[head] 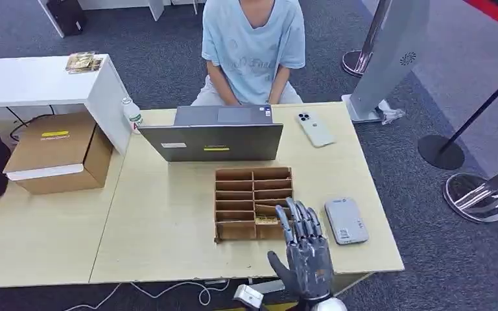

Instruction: Pass the card to the sensor for recognition and then transmit it.

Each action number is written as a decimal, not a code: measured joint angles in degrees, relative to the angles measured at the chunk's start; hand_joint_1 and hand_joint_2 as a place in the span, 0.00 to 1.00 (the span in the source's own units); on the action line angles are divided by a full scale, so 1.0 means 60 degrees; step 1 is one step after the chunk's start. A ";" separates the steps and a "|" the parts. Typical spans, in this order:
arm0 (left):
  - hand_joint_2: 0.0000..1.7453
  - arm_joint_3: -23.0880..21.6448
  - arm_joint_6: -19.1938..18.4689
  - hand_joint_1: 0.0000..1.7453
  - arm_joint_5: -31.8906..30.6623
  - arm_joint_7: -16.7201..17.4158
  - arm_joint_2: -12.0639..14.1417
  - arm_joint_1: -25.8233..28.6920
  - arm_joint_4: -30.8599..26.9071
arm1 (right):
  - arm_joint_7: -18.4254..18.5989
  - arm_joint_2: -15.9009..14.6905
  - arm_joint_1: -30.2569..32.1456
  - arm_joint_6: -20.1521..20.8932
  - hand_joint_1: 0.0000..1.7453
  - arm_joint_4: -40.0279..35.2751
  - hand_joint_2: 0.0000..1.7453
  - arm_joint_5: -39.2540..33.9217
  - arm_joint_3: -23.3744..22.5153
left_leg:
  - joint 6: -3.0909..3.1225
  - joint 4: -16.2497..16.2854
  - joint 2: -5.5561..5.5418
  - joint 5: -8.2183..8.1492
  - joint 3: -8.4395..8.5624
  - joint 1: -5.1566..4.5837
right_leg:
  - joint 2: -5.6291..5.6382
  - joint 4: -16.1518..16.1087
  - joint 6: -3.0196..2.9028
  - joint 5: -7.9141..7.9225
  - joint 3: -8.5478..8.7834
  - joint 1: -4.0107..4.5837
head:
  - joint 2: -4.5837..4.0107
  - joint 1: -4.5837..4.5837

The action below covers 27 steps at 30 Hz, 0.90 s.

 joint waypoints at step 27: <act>0.00 -0.0160 -0.0004 0.00 -0.0007 0.0011 0.0022 -0.0022 0.0000 | 0.1452 -0.1216 -0.0628 0.1148 0.77 0.0233 1.00 -0.0434 0.1642 | 0.0000 0.0001 0.0004 -0.0001 0.0000 -0.0001 | 0.0004 -0.0001 0.0000 0.0000 -0.0003 -0.0001 | 0.0000 0.0000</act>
